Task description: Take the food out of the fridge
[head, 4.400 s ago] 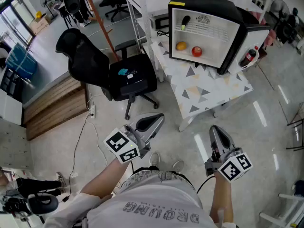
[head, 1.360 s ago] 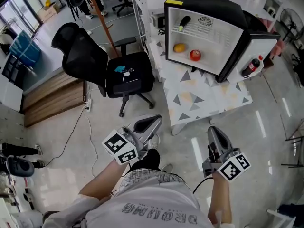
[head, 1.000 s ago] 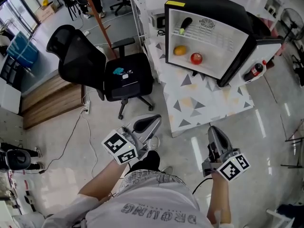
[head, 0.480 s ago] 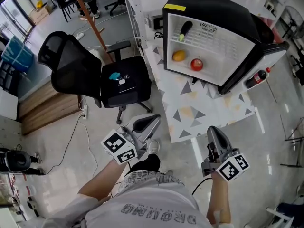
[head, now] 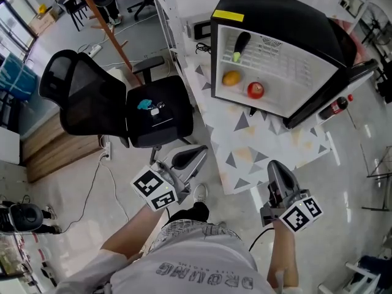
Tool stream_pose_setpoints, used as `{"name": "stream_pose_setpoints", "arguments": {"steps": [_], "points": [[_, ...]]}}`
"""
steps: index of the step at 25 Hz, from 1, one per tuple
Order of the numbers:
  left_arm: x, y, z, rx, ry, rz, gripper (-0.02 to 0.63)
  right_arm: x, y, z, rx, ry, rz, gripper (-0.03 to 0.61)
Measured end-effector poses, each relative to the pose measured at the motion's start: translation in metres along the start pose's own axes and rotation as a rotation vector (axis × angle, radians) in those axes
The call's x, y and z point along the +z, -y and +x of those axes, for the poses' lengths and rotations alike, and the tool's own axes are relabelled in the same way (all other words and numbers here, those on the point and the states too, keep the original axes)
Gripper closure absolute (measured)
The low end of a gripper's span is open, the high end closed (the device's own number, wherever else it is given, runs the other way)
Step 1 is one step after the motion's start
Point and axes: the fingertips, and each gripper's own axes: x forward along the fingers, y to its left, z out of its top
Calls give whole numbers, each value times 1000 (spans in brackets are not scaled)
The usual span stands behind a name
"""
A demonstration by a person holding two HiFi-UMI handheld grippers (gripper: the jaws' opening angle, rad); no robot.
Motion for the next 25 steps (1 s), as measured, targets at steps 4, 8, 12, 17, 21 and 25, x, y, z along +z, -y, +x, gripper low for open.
{"name": "stream_pose_setpoints", "arguments": {"steps": [4, 8, 12, 17, 21, 25], "points": [[7, -21, 5, -14, -1, -4, 607, 5, -1, 21, -14, 5, -10, 577], [11, -41, 8, -27, -7, -9, 607, 8, -3, 40, -26, 11, -16, 577], [17, -59, 11, -38, -16, -9, 607, 12, -5, 58, -35, 20, -15, 577], [21, -73, 15, -52, -25, -5, 607, 14, -5, 72, -41, 30, -6, 577], [22, -81, 22, -53, -28, -3, 607, 17, -1, 79, -43, 33, -7, 577], [22, -83, 30, -53, -38, 0, 607, 24, 4, 83, -37, 44, -13, 577]]}}
